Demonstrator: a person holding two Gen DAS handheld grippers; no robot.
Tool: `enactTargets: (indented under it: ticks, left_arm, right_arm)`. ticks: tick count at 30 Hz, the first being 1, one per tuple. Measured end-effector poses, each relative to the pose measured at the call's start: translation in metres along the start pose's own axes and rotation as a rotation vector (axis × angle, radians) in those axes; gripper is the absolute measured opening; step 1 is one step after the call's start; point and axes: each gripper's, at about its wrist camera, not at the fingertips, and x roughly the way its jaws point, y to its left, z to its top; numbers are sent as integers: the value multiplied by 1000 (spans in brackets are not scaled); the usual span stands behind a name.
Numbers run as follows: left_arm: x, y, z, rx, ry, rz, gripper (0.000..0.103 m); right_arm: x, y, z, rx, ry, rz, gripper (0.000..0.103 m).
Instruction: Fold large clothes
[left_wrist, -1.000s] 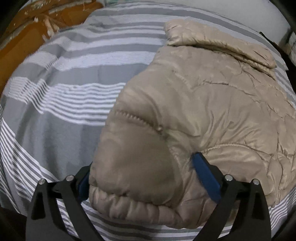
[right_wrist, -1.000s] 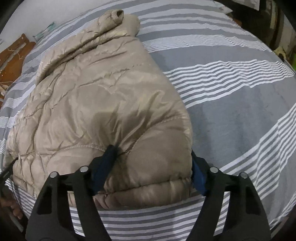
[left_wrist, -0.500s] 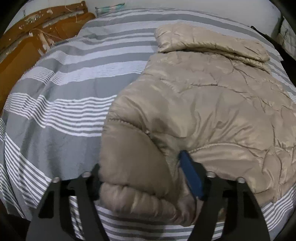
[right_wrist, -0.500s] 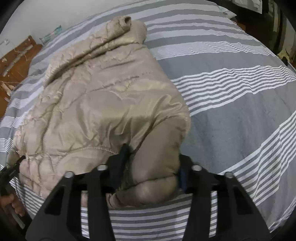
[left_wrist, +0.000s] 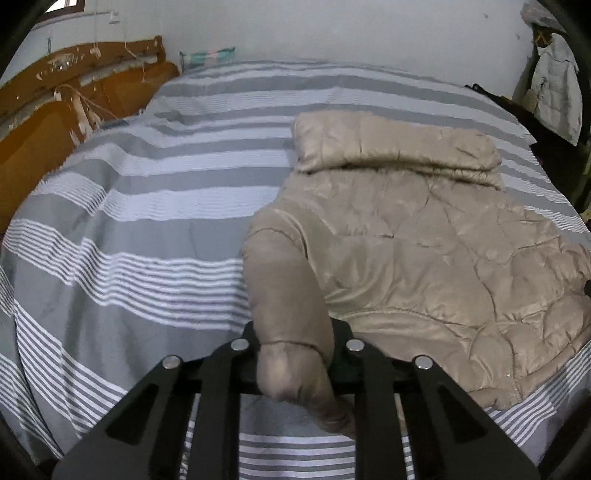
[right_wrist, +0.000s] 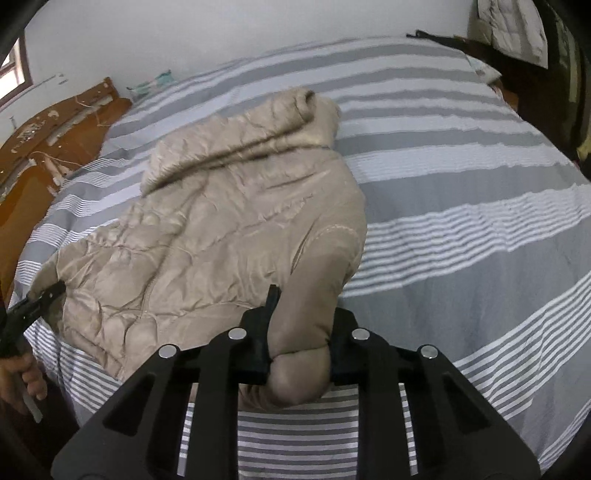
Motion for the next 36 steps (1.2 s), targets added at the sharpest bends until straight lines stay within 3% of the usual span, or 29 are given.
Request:
enactTargets:
  ticks: [6,23,31,36]
  left_arm:
    - [-20,11,11,-29,-41,-33,18]
    - [-123,32,50,-58,-217,-159,17]
    - [-137,39,46,-77,-228,-154,17]
    - [-127,40,50,-78,-199,-129,17]
  right_arm:
    - [-26,7,9,7,-34,31,21]
    - [-127,17,34,-13,-211,62,21]
    - [-154,29,34,-25,-239,69,21]
    - [-149,28,43,-27,-225,70,21]
